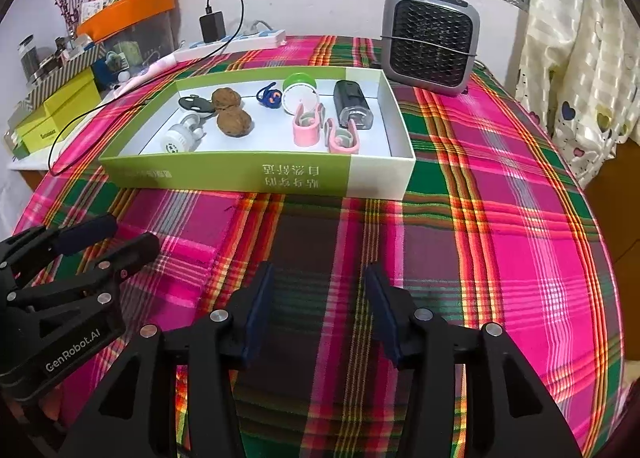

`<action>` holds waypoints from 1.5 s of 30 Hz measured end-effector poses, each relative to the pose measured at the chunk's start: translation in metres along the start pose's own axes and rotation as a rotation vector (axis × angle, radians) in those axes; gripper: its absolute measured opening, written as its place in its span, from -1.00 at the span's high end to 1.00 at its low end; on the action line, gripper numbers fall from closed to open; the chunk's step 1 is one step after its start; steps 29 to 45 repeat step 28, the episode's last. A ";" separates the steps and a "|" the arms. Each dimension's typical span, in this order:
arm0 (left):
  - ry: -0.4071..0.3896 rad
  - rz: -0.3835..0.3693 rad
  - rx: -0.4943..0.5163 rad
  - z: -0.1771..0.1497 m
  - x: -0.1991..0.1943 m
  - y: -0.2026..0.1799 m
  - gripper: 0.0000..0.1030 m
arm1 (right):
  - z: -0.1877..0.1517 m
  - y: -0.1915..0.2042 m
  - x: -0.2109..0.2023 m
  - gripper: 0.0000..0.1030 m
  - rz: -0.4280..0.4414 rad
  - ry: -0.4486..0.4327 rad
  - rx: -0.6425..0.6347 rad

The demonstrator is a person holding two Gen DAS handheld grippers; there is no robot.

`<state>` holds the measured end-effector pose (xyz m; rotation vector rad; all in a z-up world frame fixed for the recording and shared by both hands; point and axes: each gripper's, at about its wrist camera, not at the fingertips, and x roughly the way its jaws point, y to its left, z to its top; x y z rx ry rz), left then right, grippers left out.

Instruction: Organize objects

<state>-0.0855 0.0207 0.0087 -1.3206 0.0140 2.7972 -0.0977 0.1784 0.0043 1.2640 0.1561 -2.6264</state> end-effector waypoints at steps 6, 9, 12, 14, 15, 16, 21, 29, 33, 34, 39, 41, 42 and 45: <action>0.001 0.002 -0.003 0.000 0.000 -0.001 0.01 | 0.000 0.000 0.000 0.05 0.002 0.000 0.001; 0.001 0.004 0.002 0.000 0.000 -0.001 -0.03 | 0.000 0.000 0.000 0.05 0.002 0.000 0.001; 0.002 0.004 0.004 0.000 0.000 -0.002 -0.05 | 0.000 0.000 0.000 0.05 0.002 0.000 0.001; 0.002 0.003 0.003 0.000 0.000 -0.002 -0.05 | 0.000 0.000 0.000 0.05 0.002 0.000 0.000; 0.002 0.003 0.004 0.000 0.000 -0.002 -0.05 | 0.000 0.000 0.000 0.05 0.002 0.000 0.001; 0.002 0.004 0.004 0.000 0.000 -0.002 -0.05 | 0.000 0.000 0.001 0.05 0.002 0.000 0.001; 0.002 0.004 0.004 0.000 0.000 -0.002 -0.05 | 0.000 0.000 0.001 0.05 0.002 0.000 0.001; 0.002 0.004 0.004 0.000 0.000 -0.002 -0.06 | 0.000 0.000 0.001 0.04 0.002 0.000 0.001; 0.002 0.004 0.004 0.000 0.000 -0.002 -0.06 | 0.000 0.000 0.001 0.04 0.002 0.000 0.001; 0.002 0.004 0.004 0.000 0.000 -0.002 -0.06 | 0.000 0.000 0.001 0.04 0.002 0.000 0.001; 0.002 0.004 0.004 0.000 0.000 -0.002 -0.06 | 0.000 0.000 0.001 0.04 0.002 0.000 0.001; 0.002 0.004 0.004 0.000 0.000 -0.002 -0.06 | 0.000 0.000 0.001 0.04 0.002 0.000 0.001; 0.002 0.004 0.004 0.000 0.000 -0.002 -0.06 | 0.000 0.000 0.001 0.04 0.002 0.000 0.001; 0.002 0.004 0.004 0.000 0.000 -0.002 -0.06 | 0.000 0.000 0.001 0.04 0.002 0.000 0.001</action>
